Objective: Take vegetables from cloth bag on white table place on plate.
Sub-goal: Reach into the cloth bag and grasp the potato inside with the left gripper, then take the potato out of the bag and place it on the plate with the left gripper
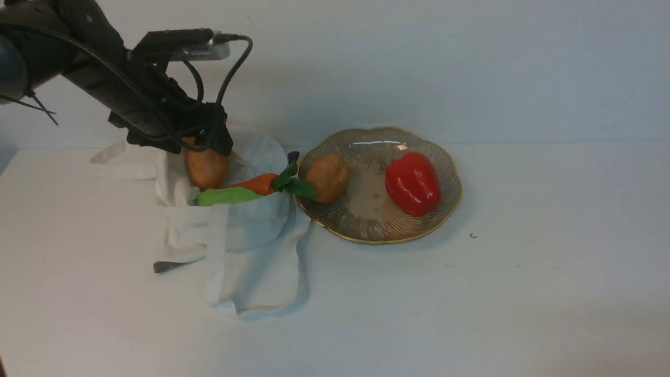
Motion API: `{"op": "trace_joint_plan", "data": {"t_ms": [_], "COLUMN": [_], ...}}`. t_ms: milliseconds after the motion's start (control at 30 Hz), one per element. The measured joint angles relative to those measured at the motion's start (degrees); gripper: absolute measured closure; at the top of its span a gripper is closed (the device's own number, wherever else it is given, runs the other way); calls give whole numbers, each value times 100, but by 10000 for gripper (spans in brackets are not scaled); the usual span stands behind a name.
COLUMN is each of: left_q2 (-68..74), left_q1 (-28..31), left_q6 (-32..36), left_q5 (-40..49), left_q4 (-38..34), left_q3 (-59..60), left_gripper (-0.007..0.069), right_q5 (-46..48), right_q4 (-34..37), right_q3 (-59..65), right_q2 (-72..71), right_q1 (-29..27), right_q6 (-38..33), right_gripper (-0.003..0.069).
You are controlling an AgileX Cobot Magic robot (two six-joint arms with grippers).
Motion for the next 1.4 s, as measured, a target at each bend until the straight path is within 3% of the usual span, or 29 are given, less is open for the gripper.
{"op": "trace_joint_plan", "data": {"t_ms": [300,567,733,867,1400], "left_q2": [719,1181,1265,1242,-480], "left_q1": [0,0,0,0,-20], "left_q6": [-447,-576,-581,-586,-626], "left_q5": [-1372,-2080,-2105,-1885,828], "left_q4": [224,237,237,227,-214], "left_q3": [-7,-7,-7,-18,-38], "left_gripper": [-1,-1,66,197,195], "right_q5": [0,0,0,0,0], "right_q4": [0,0,0,-5,-5], "right_q3": [0,0,0,0,0], "right_q2": [0,0,0,0,0], "right_q1": [0,0,0,0,0], "right_q6": [0,0,0,0,0], "right_gripper": [673,673,673,673,673]}}
